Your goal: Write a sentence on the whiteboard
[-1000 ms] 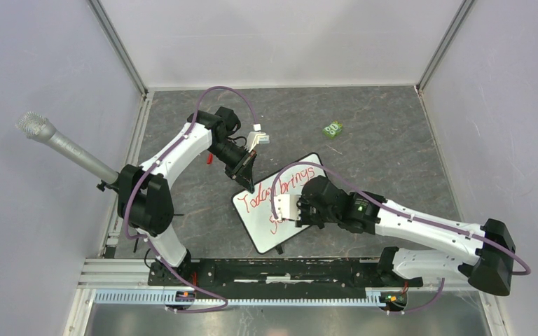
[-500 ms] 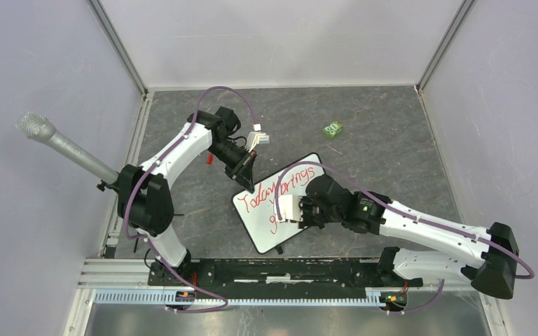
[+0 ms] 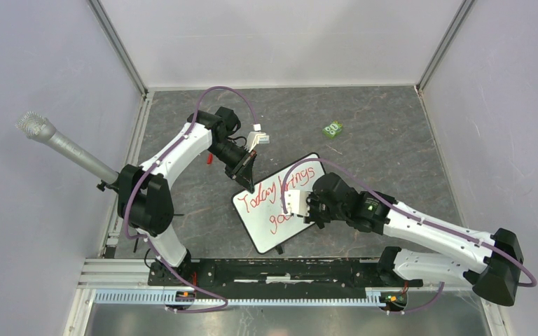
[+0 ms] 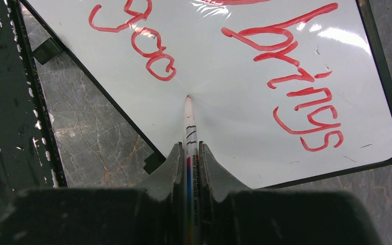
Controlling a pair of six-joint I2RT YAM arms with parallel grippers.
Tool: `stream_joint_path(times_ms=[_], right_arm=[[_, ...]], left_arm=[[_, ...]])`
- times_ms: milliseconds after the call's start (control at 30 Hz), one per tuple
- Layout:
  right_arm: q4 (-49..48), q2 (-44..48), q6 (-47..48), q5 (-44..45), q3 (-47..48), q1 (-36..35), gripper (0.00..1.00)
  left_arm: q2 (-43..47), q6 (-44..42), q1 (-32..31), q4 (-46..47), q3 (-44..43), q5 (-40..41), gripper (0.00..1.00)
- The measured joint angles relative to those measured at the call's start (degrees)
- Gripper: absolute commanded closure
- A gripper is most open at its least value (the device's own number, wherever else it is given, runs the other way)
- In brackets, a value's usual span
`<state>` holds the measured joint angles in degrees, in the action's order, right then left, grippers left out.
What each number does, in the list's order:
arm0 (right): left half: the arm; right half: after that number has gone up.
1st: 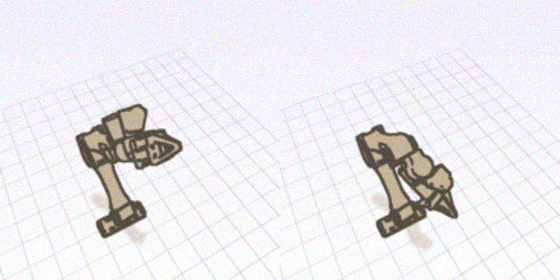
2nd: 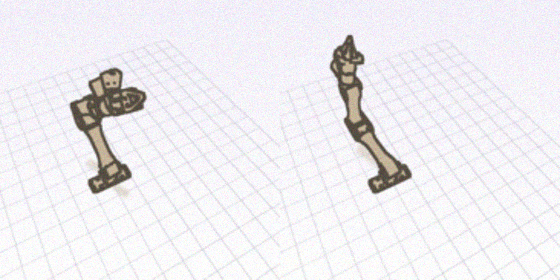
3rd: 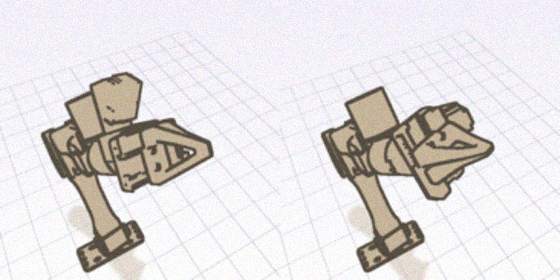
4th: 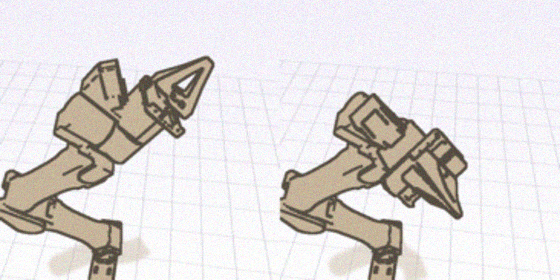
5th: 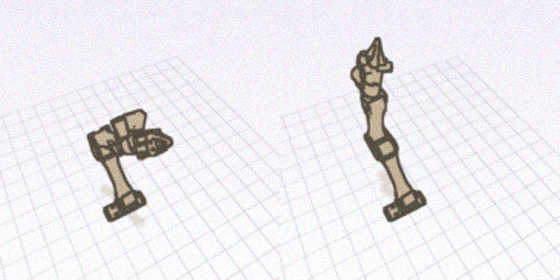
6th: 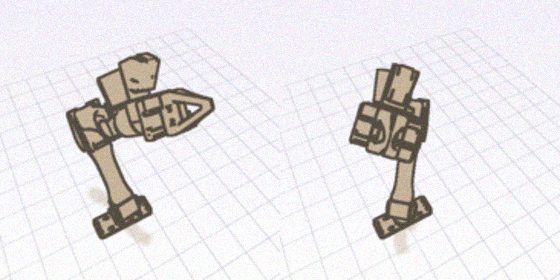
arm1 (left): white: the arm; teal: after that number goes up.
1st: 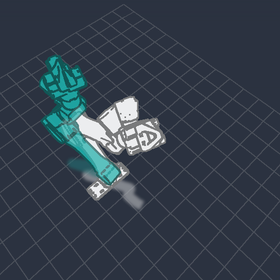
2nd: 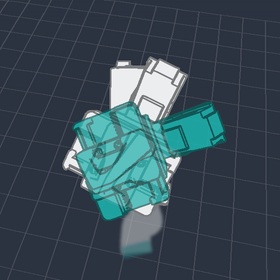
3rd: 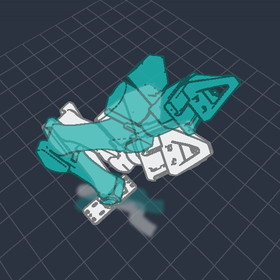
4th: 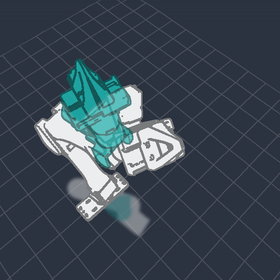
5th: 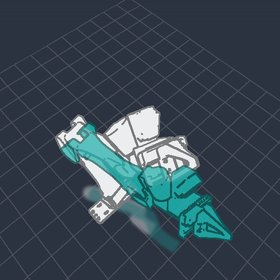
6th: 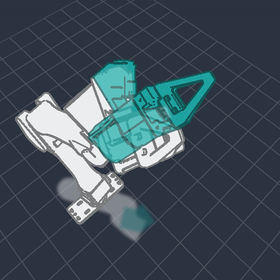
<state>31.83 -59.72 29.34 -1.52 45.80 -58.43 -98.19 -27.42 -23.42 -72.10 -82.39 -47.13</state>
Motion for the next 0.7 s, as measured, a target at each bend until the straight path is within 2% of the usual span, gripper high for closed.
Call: stream_joint_path(times_ms=[333, 700], right_arm=[[-0.3, -1.0, -0.8, 1.8, 0.2, 0.0, 1.00], [-0.5, -2.1, -1.0, -0.3, 1.3, 0.0, 1.00]], left_arm=[[0.0, 0.0, 0.0, 0.0, 0.0, 0.0, 0.98], [0.0, 0.0, 0.0, 0.0, 0.0, 0.0, 0.97]])
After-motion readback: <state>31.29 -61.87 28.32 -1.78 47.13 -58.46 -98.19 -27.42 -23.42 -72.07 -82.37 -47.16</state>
